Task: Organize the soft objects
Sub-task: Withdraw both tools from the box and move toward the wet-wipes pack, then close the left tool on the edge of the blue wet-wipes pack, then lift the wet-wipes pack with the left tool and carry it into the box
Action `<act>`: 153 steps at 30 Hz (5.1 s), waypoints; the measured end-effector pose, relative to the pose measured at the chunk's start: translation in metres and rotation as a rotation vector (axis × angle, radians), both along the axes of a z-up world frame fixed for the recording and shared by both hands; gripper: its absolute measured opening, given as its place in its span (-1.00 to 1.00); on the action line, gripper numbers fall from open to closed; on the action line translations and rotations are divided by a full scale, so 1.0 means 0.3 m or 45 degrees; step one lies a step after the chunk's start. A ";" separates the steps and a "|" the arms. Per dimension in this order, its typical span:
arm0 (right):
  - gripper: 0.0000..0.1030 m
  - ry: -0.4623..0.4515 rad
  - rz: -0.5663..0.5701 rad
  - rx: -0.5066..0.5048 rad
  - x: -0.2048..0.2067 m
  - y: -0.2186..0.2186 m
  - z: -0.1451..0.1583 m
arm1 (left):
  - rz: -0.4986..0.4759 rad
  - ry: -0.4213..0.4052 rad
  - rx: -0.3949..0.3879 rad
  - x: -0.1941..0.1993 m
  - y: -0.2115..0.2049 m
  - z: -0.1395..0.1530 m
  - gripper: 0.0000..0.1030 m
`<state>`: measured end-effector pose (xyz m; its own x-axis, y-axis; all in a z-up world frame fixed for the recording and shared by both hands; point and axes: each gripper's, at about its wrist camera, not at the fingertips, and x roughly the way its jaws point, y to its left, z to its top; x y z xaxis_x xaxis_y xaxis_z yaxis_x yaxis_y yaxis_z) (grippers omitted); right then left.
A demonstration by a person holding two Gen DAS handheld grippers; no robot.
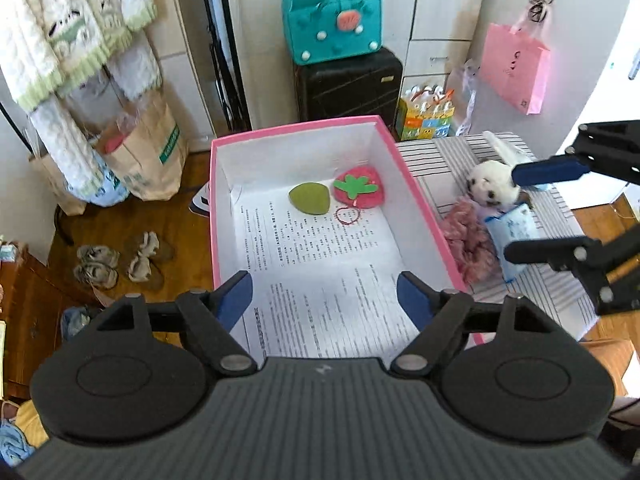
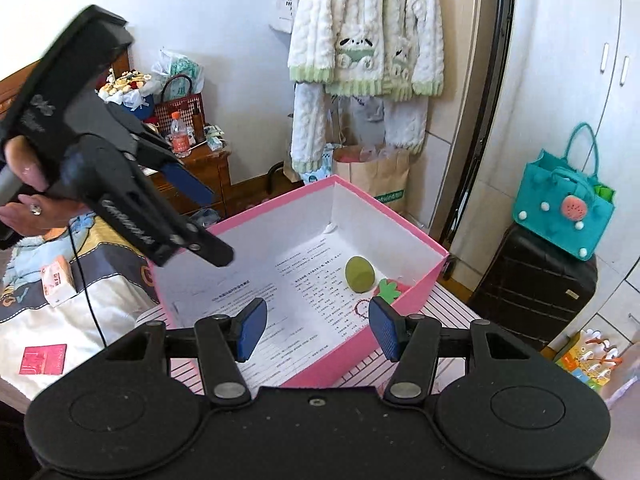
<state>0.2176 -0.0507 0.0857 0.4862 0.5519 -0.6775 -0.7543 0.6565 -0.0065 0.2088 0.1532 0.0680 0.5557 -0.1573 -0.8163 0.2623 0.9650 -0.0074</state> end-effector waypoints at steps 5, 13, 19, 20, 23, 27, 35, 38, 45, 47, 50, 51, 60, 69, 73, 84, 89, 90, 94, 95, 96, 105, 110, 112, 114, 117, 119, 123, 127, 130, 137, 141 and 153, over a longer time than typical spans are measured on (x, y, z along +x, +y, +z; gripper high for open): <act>0.20 -0.017 0.006 0.034 -0.075 -0.038 0.033 | -0.022 -0.028 0.013 -0.097 -0.022 0.032 0.63; 0.26 -0.098 0.024 0.043 -0.219 -0.096 0.089 | -0.061 -0.114 0.039 -0.266 -0.093 0.073 0.79; 0.34 -0.105 0.019 0.061 -0.298 -0.153 0.088 | -0.114 -0.116 0.055 -0.354 -0.162 0.057 0.85; 0.36 -0.102 0.014 0.063 -0.311 -0.165 0.083 | -0.125 -0.116 0.054 -0.367 -0.172 0.052 0.85; 0.41 -0.102 -0.006 0.067 -0.344 -0.192 0.067 | -0.147 -0.113 0.054 -0.399 -0.199 0.037 0.86; 0.48 -0.091 -0.032 0.083 -0.389 -0.239 0.047 | -0.178 -0.116 0.053 -0.437 -0.234 0.017 0.87; 0.62 -0.051 -0.102 0.101 -0.448 -0.334 -0.031 | -0.210 -0.168 0.001 -0.491 -0.297 -0.067 0.95; 0.72 -0.020 -0.143 0.109 -0.461 -0.374 -0.076 | -0.212 -0.175 -0.011 -0.500 -0.326 -0.120 0.95; 0.78 -0.028 -0.239 0.145 -0.463 -0.465 -0.191 | -0.169 -0.246 -0.094 -0.493 -0.391 -0.230 0.95; 0.78 -0.030 -0.266 0.175 -0.455 -0.493 -0.224 | -0.157 -0.294 -0.126 -0.493 -0.407 -0.246 0.95; 0.78 -0.059 -0.292 0.231 -0.439 -0.535 -0.269 | -0.144 -0.353 -0.173 -0.491 -0.432 -0.260 0.95; 0.78 -0.072 -0.303 0.253 -0.430 -0.550 -0.283 | -0.136 -0.367 -0.192 -0.485 -0.443 -0.264 0.95; 0.78 0.078 -0.506 0.411 -0.243 -0.699 -0.414 | -0.164 -0.501 -0.191 -0.379 -0.602 -0.301 0.89; 0.61 0.109 -0.622 0.384 -0.110 -0.751 -0.543 | -0.113 -0.492 -0.145 -0.226 -0.700 -0.386 0.44; 0.38 0.080 -0.608 0.370 -0.077 -0.758 -0.572 | -0.074 -0.432 -0.173 -0.157 -0.712 -0.420 0.26; 0.29 0.176 -0.520 0.448 0.012 -0.717 -0.621 | -0.002 -0.269 -0.206 -0.039 -0.700 -0.505 -0.19; 0.29 0.237 -0.521 0.462 0.035 -0.712 -0.658 | 0.005 -0.232 -0.269 -0.025 -0.680 -0.512 -0.25; 0.26 0.251 -0.521 0.470 0.038 -0.711 -0.667 | 0.011 -0.216 -0.280 -0.021 -0.676 -0.515 -0.26; -0.08 0.297 -0.522 0.538 0.042 -0.715 -0.686 | 0.022 -0.188 -0.334 -0.021 -0.664 -0.521 -0.49; -0.14 0.299 -0.529 0.548 0.040 -0.716 -0.686 | 0.020 -0.177 -0.353 -0.021 -0.662 -0.519 -0.56; -0.20 0.295 -0.530 0.553 0.036 -0.717 -0.683 | 0.022 -0.175 -0.357 -0.023 -0.662 -0.517 -0.58; -0.38 0.190 -0.563 0.436 -0.017 -0.688 -0.623 | 0.018 -0.228 -0.274 -0.070 -0.707 -0.486 -0.65; -0.38 0.179 -0.580 0.388 -0.053 -0.679 -0.583 | 0.001 -0.191 -0.277 -0.090 -0.703 -0.468 -0.58; -0.37 0.175 -0.583 0.379 -0.066 -0.674 -0.568 | -0.003 -0.195 -0.273 -0.101 -0.701 -0.464 -0.57; -0.37 0.175 -0.584 0.360 -0.085 -0.665 -0.559 | -0.009 -0.192 -0.273 -0.115 -0.701 -0.463 -0.55; -0.37 0.173 -0.592 0.352 -0.116 -0.659 -0.555 | -0.023 -0.204 -0.263 -0.147 -0.700 -0.460 -0.55; -0.38 0.183 -0.589 0.358 -0.137 -0.663 -0.554 | -0.030 -0.202 -0.269 -0.164 -0.696 -0.458 -0.55; -0.39 0.213 -0.586 0.351 -0.172 -0.666 -0.550 | -0.038 -0.168 -0.297 -0.191 -0.680 -0.465 -0.55; -0.36 0.264 -0.585 0.318 -0.205 -0.654 -0.552 | -0.051 -0.125 -0.298 -0.217 -0.668 -0.474 -0.56; -0.32 0.276 -0.575 0.294 -0.234 -0.641 -0.548 | -0.080 -0.087 -0.296 -0.239 -0.660 -0.475 -0.58; -0.28 0.323 -0.535 0.242 -0.282 -0.615 -0.514 | -0.157 0.009 -0.259 -0.278 -0.635 -0.453 -0.58; -0.27 0.331 -0.489 0.219 -0.319 -0.584 -0.474 | -0.177 0.039 -0.252 -0.303 -0.598 -0.425 -0.58; -0.18 0.202 -0.377 0.155 -0.457 -0.457 -0.323 | -0.207 0.044 -0.277 -0.416 -0.465 -0.291 -0.58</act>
<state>0.0803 -0.1879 -0.0111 0.5310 0.4841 -0.6955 -0.5165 0.8355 0.1872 0.0840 0.0138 -0.0192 0.4811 -0.4160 -0.7717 0.4094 0.8850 -0.2219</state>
